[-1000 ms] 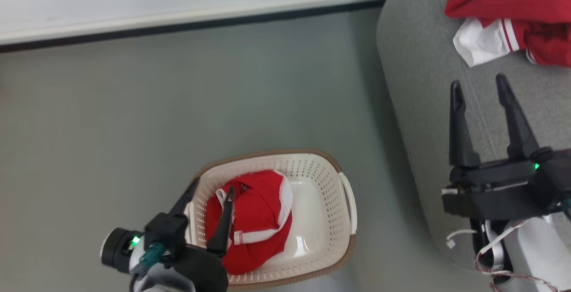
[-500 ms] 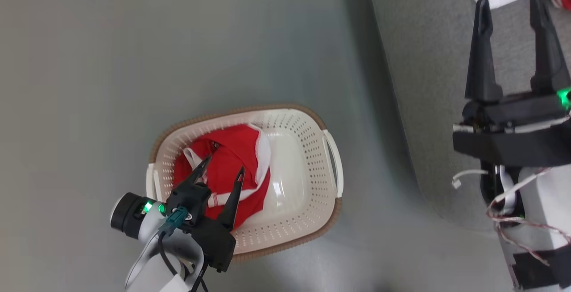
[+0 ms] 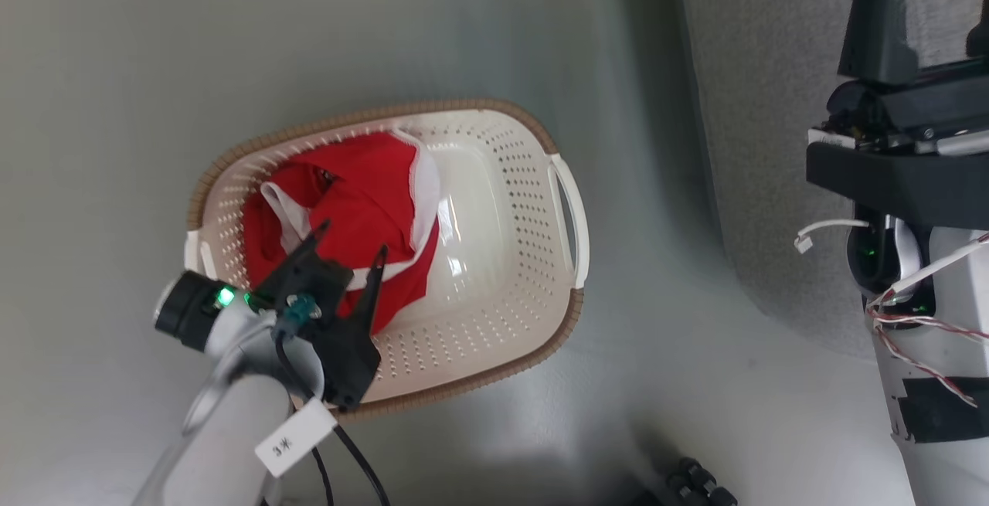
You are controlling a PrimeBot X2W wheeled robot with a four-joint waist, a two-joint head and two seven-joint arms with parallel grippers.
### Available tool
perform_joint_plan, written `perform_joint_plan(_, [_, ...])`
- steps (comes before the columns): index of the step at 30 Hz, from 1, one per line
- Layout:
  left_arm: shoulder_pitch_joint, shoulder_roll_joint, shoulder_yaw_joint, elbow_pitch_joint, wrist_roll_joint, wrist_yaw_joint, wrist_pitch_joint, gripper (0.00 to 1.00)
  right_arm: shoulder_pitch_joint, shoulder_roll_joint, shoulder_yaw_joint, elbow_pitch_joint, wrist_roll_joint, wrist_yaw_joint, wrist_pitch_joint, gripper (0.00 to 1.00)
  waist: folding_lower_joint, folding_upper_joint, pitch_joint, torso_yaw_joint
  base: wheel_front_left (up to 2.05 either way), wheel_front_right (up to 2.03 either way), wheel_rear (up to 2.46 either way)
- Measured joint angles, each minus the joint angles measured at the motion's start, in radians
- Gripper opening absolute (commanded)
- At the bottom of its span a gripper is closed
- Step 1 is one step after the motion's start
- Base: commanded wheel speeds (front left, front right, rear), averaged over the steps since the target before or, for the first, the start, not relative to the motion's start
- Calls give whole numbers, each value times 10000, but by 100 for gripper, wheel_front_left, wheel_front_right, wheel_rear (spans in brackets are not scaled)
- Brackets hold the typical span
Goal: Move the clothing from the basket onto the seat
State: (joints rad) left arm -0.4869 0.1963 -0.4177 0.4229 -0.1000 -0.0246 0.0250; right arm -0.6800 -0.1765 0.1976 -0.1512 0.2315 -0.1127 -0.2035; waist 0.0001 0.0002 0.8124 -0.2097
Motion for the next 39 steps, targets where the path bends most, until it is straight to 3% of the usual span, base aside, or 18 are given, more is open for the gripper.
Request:
perform_joint_plan(14, [-1024, 140, 104, 1216, 328, 171, 67, 100, -496, 255, 102, 416, 2, 73, -270, 100, 0, 0, 1440, -485, 0, 0, 0])
perform_joint_plan(39, [-2485, 690, 309, 2585, 1231, 1143, 148, 100, -483, 637, 347, 934, 19, 249, -487, 100, -2, -2, 1761, -1129, 0, 0, 0])
